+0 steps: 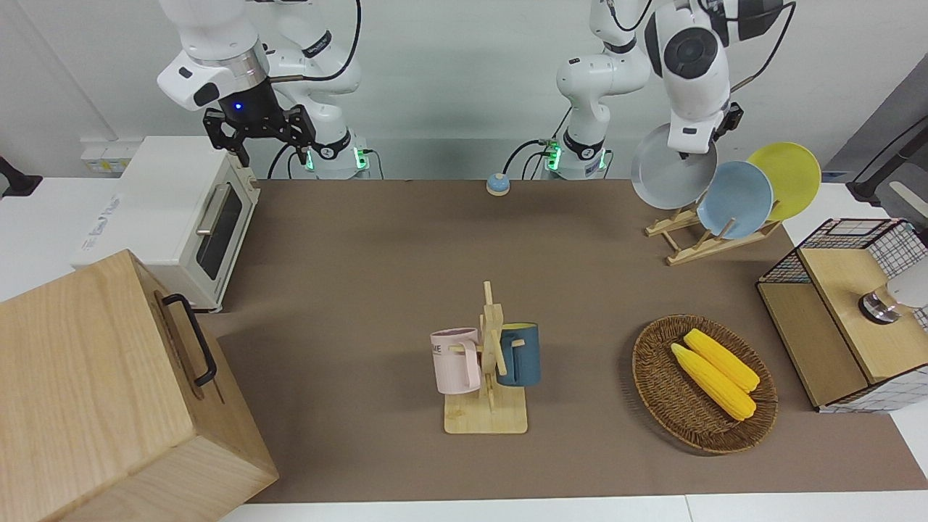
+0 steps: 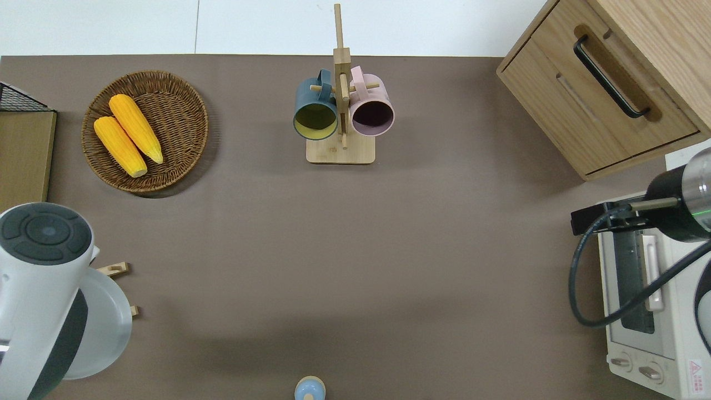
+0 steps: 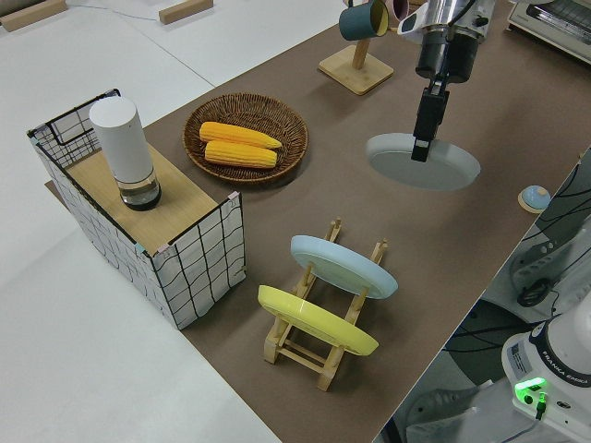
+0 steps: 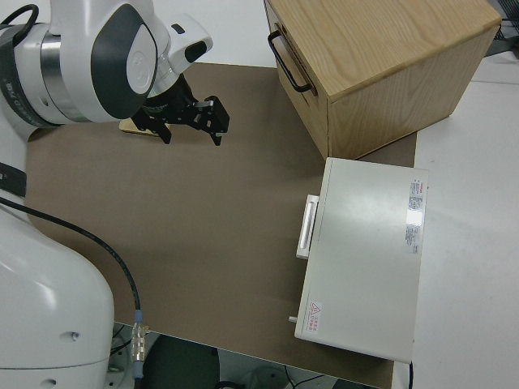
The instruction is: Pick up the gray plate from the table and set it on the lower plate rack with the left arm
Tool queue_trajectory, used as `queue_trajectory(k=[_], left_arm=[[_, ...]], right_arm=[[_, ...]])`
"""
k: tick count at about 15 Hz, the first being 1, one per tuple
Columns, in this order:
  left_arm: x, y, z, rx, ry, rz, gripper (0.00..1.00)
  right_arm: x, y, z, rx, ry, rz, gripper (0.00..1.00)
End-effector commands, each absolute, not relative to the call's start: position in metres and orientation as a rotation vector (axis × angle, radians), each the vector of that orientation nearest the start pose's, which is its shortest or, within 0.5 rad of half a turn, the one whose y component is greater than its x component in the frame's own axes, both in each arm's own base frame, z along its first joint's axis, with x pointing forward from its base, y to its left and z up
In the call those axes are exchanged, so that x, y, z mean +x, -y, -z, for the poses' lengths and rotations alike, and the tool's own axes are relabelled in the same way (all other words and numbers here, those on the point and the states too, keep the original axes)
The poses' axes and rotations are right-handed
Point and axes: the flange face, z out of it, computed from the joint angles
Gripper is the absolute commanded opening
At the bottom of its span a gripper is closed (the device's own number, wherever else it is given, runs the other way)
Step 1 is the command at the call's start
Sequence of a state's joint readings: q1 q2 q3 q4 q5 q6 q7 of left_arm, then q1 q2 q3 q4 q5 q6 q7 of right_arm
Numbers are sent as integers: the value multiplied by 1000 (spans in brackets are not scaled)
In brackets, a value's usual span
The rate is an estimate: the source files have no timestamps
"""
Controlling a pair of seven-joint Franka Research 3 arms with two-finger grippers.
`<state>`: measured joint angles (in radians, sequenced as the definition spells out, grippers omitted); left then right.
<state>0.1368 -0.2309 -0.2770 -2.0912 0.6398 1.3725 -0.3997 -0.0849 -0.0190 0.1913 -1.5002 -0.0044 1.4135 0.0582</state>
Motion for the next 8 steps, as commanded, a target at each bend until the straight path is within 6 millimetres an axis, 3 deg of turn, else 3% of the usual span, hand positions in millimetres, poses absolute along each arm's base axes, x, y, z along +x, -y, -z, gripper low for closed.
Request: queue_trajectory(k=[1, 8], left_arm=[[438, -13, -505, -2189, 283, -351, 0], [446, -17, -469, -2033, 304, -312, 0]], right_arm=[[527, -58, -657, -3146, 75, -114, 987], [527, -57, -657, -3146, 73, -116, 987]])
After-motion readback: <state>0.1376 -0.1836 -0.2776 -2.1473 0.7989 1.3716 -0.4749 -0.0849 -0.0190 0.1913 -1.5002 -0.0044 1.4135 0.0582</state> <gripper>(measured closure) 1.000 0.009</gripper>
